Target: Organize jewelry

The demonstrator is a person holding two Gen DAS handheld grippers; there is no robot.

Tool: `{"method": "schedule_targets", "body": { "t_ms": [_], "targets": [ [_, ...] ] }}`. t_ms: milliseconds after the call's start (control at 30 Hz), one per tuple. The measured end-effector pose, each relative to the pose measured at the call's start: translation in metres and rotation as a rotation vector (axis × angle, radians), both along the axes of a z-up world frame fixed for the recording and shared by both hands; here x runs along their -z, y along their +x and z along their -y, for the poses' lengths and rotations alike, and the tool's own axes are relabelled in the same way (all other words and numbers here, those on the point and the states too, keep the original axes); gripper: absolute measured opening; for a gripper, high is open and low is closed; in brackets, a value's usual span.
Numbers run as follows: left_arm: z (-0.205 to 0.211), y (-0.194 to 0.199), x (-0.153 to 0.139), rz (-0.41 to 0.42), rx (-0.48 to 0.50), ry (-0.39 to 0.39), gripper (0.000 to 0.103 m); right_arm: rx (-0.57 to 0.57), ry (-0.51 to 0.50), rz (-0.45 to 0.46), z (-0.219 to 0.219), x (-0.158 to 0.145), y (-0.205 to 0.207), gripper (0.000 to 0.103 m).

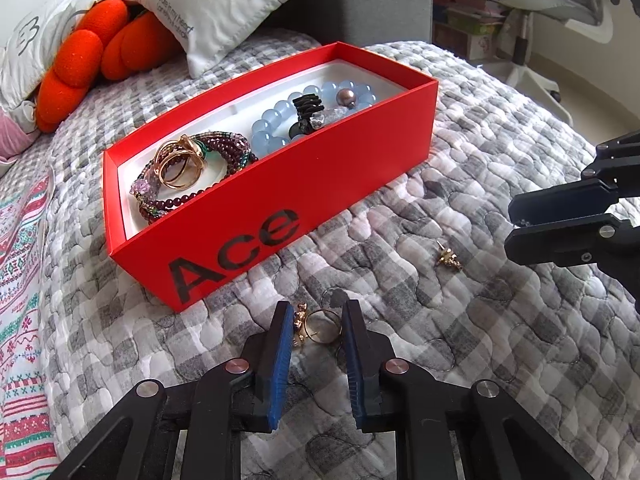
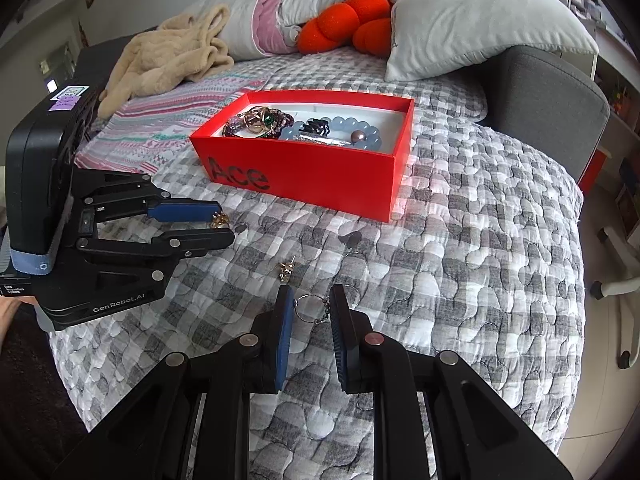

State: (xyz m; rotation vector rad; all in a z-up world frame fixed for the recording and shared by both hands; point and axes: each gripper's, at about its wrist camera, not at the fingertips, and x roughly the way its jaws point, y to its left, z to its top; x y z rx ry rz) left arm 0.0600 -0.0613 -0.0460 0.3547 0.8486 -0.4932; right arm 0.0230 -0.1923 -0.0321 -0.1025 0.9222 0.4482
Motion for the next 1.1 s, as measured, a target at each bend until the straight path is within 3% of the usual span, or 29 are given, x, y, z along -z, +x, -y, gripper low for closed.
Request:
{"method": "schedule_targets", "body": {
  "t_ms": [200, 267, 567, 600, 733, 1000, 1100],
  "targets": [
    [-0.003, -0.001, -0.002, -0.009, -0.015, -0.013, 0.019, -0.004, -0.002, 0.007, -0.004, -0.003, 0.001, 0.02],
    [-0.005, -0.001, -0.006, -0.012, -0.027, -0.025, 0.0, -0.006, 0.0, 0.013, -0.004, -0.005, 0.001, 0.02],
    [-0.035, 0.004, -0.032, -0.052, -0.081, -0.2, 0.0, 0.033, 0.047, 0.045, -0.002, -0.022, 0.008, 0.02],
    [-0.036, 0.003, -0.032, -0.054, -0.07, -0.203, 0.001, 0.035, 0.05, 0.046, -0.002, -0.023, 0.008, 0.02],
    [-0.027, -0.005, -0.025, -0.03, -0.01, -0.135, 0.047, 0.033, 0.048, 0.043, -0.005, -0.022, 0.008, 0.02],
    [-0.006, -0.001, -0.007, -0.034, 0.041, -0.029, 0.046, 0.025, 0.038, 0.028, -0.009, -0.015, 0.008, 0.02],
    [0.0, 0.0, -0.001, -0.045, 0.058, 0.002, 0.037, 0.027, 0.039, 0.025, -0.007, -0.015, 0.008, 0.02]
  ]
}}
